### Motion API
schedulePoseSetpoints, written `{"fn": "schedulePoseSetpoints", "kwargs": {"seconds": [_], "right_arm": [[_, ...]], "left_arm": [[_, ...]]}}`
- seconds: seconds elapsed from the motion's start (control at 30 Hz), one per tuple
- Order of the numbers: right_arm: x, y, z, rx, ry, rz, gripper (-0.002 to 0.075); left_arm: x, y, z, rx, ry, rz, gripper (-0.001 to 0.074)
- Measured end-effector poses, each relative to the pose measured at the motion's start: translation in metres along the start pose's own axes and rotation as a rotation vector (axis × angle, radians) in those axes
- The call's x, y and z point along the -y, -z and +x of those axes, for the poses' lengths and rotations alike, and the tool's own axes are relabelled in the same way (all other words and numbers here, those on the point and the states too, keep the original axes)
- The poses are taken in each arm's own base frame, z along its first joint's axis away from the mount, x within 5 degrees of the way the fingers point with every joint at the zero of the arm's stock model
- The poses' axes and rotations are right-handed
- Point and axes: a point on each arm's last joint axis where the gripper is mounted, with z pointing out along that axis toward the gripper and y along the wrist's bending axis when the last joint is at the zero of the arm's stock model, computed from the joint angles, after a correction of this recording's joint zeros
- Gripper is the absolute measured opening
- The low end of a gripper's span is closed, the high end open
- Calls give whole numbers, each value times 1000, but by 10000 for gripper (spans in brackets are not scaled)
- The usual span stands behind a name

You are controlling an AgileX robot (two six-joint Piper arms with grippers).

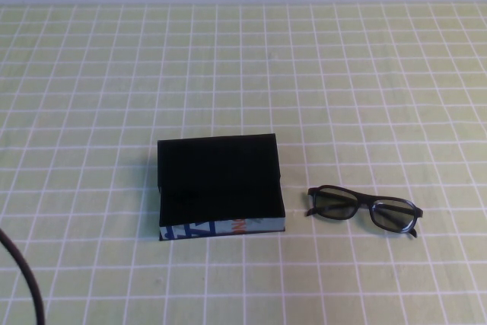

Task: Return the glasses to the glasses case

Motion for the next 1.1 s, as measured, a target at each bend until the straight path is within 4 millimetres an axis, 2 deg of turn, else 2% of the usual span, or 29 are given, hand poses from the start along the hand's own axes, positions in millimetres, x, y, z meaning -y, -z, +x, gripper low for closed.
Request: {"fn": "schedulePoseSetpoints", "kwargs": {"seconds": [0.13,0.23,0.4,0.53,0.67,0.87,1.0,1.1], "right_arm": [[0,-18,3,-39,45,2,-18],[-8,-38,2,-86,171,-40,-18],[-43,-78,-3,-255,491,-181,-18],[-70,-115,3,-444,761,-299,-18],[-89,-152,25,-668,982,-460,-18],[-98,-193,66,-933,1001,-647,-18],[-99,-214,87,-979,958,-633,-9],[-97,-224,99,-1027,912,-610,45]], "left_arm": [[-1,-8,13,-157,43,-22,-3],[0,-13,21,-255,88,-23,-3],[1,-16,26,-318,125,-19,-3],[2,-16,27,-330,138,-13,-3],[4,-15,28,-357,169,4,-3],[7,-13,34,-422,181,27,-3],[8,-12,35,-442,183,39,-3],[9,-12,36,-449,183,50,-3]]}}
